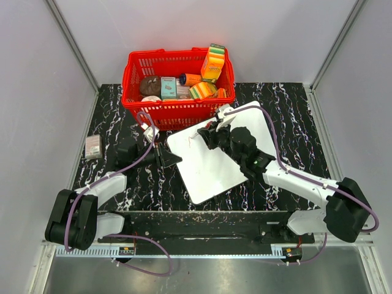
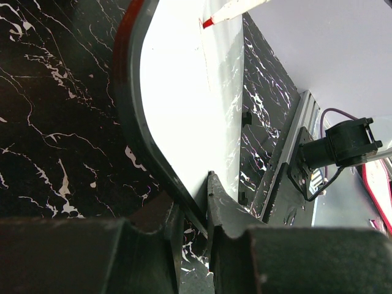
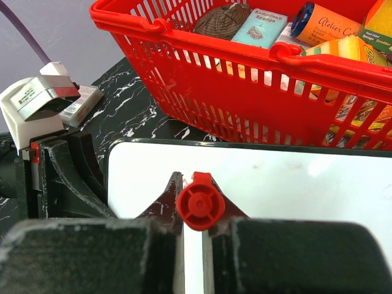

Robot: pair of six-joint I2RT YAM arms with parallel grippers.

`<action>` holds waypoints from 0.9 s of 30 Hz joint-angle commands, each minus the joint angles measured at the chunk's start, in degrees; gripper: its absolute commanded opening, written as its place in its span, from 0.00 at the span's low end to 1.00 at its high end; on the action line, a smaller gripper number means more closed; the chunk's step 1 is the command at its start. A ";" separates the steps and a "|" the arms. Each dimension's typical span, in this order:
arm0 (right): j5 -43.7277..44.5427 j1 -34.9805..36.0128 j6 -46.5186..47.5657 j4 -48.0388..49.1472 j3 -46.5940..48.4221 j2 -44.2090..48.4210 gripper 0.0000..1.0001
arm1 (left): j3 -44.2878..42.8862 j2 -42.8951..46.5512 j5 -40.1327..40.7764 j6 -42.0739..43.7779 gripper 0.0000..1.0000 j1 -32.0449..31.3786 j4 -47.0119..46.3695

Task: Write a sentence on the whiteboard
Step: Write on the whiteboard with the whiteboard marker without the cap.

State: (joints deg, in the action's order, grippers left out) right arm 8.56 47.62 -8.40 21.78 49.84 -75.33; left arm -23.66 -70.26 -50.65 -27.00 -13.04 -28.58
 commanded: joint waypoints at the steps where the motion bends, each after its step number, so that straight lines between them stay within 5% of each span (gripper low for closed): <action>1: 2.69 -0.07 0.94 -4.20 -2.29 0.27 0.00 | 0.11 -0.93 0.91 10.92 0.00 -2.17 1.51; 27: 3.57 -0.07 -0.30 -5.78 -4.50 3.09 0.00 | -0.07 -0.85 1.00 11.10 0.00 -2.34 1.68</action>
State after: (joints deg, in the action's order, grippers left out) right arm 9.04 47.62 -9.32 19.57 45.71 -71.24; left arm -23.66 -70.26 -50.52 -26.65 -13.15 -28.32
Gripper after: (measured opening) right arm 0.110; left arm 0.199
